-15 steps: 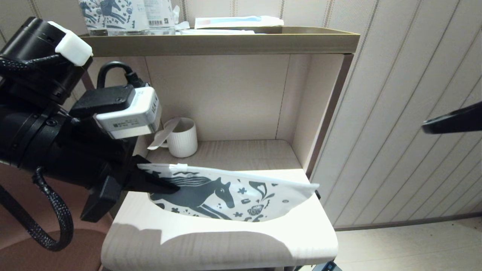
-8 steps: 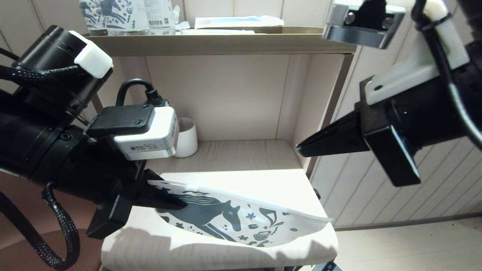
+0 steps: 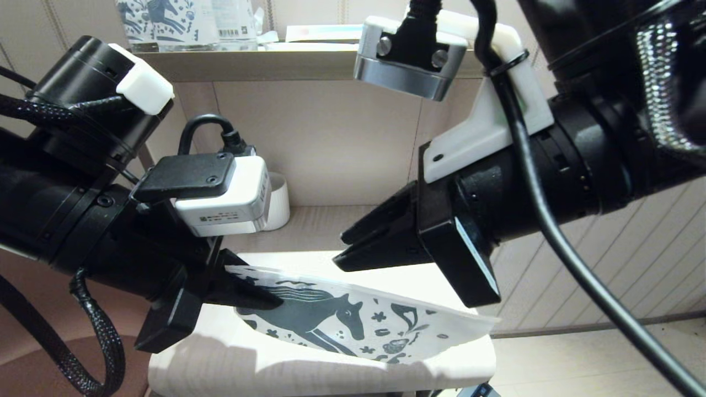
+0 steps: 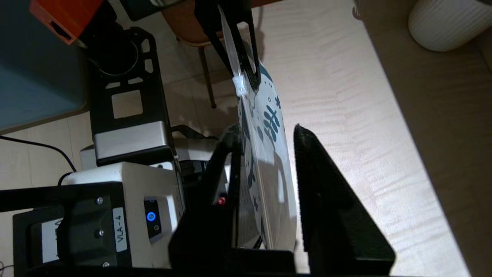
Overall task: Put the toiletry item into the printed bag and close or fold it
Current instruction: Open the storage bag
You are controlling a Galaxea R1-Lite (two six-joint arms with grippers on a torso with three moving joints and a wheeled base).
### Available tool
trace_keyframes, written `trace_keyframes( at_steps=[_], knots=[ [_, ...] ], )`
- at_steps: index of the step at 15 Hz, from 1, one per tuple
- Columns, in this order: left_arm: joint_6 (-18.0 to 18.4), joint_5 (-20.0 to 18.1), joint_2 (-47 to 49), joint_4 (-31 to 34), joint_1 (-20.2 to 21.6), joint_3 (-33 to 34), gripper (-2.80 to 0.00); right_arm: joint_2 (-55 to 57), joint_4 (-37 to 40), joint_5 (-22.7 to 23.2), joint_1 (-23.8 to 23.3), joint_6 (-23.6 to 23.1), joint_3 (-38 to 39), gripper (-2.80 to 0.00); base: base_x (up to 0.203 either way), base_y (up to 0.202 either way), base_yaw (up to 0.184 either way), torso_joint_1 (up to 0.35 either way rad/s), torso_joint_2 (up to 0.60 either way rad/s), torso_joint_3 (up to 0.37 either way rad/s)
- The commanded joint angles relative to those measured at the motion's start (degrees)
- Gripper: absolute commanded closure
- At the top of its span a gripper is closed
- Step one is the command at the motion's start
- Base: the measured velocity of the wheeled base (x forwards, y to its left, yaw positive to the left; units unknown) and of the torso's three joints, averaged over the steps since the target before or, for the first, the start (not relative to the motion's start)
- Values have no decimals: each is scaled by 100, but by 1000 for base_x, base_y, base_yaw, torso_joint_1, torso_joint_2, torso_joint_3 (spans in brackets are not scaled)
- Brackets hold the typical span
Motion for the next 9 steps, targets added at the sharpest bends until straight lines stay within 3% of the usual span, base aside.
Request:
trace_keyframes(
  at_steps=[1,9],
  knots=[
    [26,-11,8,2,-4,20,0,1,-33,103,9,-15,-12,0,0,0,0,0,0,0],
    [9,-39,-18,-224,-12,222,0,7,-41,143,264,15,-6,0,0,0,0,0,0,0]
  ],
)
